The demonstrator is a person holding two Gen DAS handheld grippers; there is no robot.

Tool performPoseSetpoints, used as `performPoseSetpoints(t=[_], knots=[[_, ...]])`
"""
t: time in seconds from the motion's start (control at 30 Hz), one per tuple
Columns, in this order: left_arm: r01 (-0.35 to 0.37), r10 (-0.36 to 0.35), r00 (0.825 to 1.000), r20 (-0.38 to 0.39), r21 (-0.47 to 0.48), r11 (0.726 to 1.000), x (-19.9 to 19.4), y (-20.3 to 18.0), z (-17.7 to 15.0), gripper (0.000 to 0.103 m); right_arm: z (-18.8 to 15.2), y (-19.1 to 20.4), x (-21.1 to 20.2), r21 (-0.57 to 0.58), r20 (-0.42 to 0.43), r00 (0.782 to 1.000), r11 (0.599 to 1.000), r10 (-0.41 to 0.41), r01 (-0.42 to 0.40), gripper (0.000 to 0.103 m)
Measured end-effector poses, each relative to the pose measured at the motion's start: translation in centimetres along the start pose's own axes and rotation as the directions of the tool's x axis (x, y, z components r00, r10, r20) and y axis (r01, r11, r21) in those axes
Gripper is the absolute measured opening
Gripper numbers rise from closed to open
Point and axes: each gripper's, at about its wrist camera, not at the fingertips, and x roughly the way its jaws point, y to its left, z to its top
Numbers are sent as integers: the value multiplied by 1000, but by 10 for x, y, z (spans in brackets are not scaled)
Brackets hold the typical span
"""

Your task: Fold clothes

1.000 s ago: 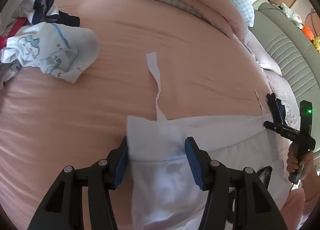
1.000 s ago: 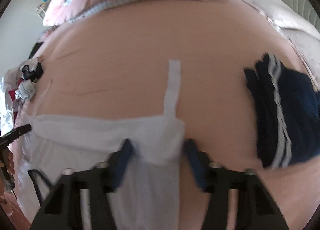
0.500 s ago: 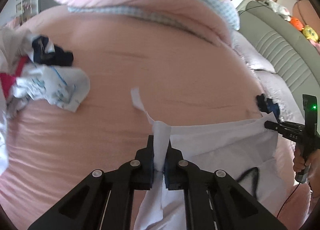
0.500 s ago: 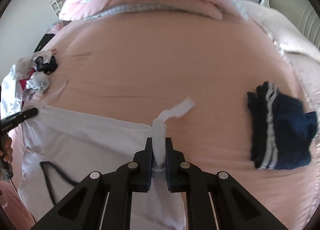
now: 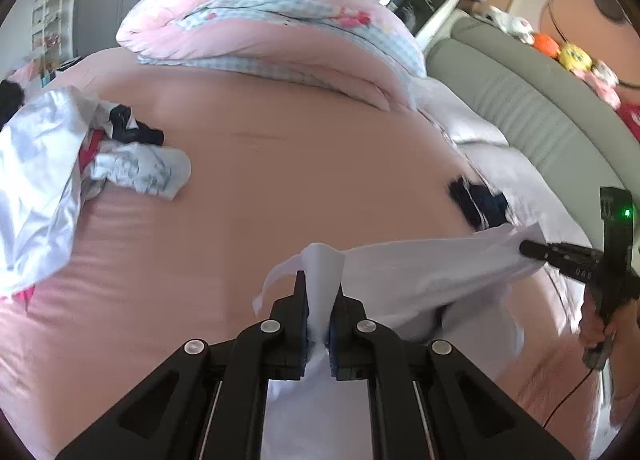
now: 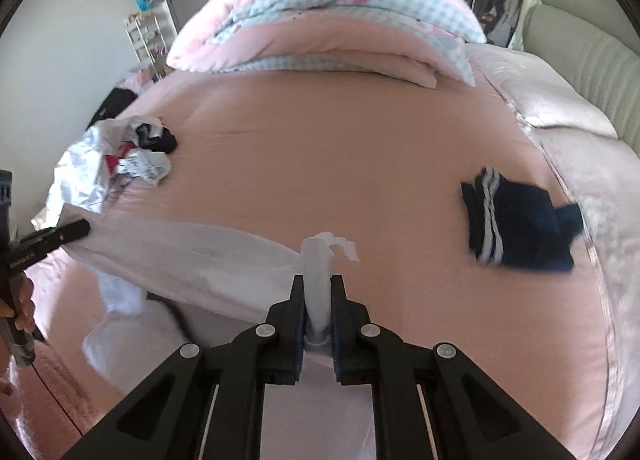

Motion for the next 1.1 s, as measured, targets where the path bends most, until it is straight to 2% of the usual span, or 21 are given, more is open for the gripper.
performPoseSetpoints(t=[0.07,0.2,0.27,0.33,0.37,0.47,0.53,0.57,0.6,0.63,0.67,0.8,1.0,1.1], knots=[[-8,8,1000,-20,3,1000,-7,-2,-18,6,-20,1,-13,15,-1,1000,1000,1,-1,9],[0,-3,995,-100,-30,1000,-4,6,-54,6,-58,-5,-12,54,-67,998,998,13,-10,9],[-13,1,984,-179,-67,998,11,15,-71,8,-77,-8,-1,62,-129,991,998,24,-16,9],[-45,22,964,-265,-81,996,27,23,-88,12,-95,-11,20,55,-222,975,998,-2,14,10],[-48,20,959,-283,-92,995,30,27,-93,13,-103,-13,29,53,-261,965,998,-12,27,10],[-25,-2,977,-212,-125,992,8,29,-88,18,-101,-12,13,71,-245,969,997,-8,26,13],[-21,7,991,-130,-112,993,-14,25,-79,35,-95,-3,-5,19,-206,976,997,-65,70,16],[-21,13,997,-76,-105,994,-27,23,-75,40,-91,7,-18,-38,-169,977,991,-132,127,25],[-15,14,1000,-15,-100,995,-39,21,-69,45,-88,12,-25,-66,-143,973,983,-179,171,30],[-4,8,999,35,-97,995,-47,18,-63,45,-84,17,-32,-90,-117,969,974,-219,209,33],[-3,8,999,54,-92,996,-48,17,-58,45,-79,20,-35,-88,-103,970,974,-219,210,33],[-73,73,997,2,-11,997,-18,0,-44,45,-60,31,-34,-74,-77,974,975,-215,209,33],[-51,52,995,-81,15,999,22,-9,-54,45,-53,47,-19,-88,-81,977,978,-198,190,33],[-29,29,994,-103,5,1000,30,-12,-59,45,-52,50,-6,-103,-86,977,977,-197,188,33]])
